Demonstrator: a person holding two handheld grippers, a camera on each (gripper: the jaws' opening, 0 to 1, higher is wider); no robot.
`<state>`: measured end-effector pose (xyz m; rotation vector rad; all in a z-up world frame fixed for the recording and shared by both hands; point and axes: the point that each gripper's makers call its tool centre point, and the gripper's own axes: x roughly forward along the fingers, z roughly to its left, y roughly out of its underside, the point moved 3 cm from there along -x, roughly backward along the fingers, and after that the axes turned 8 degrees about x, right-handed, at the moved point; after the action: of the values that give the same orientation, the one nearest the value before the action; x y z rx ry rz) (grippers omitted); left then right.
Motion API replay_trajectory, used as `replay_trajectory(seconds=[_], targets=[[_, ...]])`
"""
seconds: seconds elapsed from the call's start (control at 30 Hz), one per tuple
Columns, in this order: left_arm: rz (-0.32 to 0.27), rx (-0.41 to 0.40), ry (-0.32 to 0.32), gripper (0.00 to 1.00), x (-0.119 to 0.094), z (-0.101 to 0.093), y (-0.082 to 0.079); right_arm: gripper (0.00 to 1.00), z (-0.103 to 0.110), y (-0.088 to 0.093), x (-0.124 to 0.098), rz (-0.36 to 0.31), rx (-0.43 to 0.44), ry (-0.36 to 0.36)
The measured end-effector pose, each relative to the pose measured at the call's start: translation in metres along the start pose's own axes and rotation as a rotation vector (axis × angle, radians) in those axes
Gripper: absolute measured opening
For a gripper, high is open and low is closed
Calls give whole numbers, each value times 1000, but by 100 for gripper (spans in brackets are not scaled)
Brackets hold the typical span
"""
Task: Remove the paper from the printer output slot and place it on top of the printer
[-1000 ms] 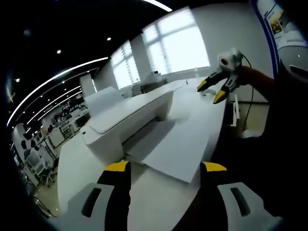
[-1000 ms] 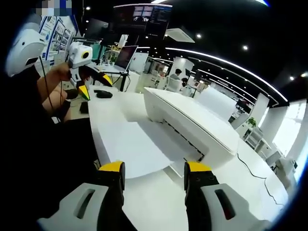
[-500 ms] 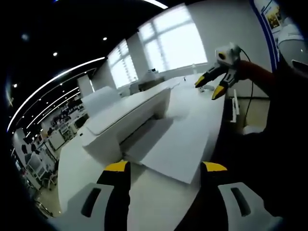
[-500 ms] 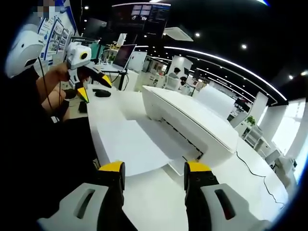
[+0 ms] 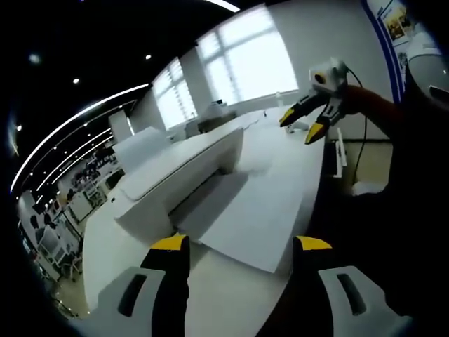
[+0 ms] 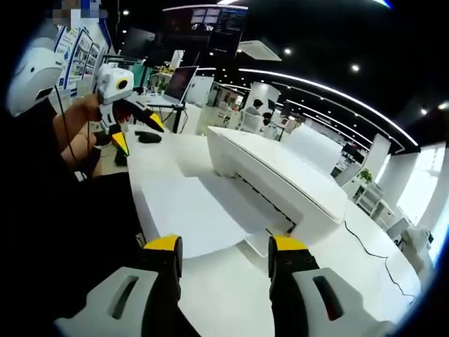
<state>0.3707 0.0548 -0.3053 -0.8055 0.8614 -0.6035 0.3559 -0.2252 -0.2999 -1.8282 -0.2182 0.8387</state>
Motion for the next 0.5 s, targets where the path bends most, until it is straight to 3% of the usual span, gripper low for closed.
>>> replay_trajectory(seconds=[0.5], targets=[[9,10,12,63,7,-2,1,45,0,3,1,9,5,1]])
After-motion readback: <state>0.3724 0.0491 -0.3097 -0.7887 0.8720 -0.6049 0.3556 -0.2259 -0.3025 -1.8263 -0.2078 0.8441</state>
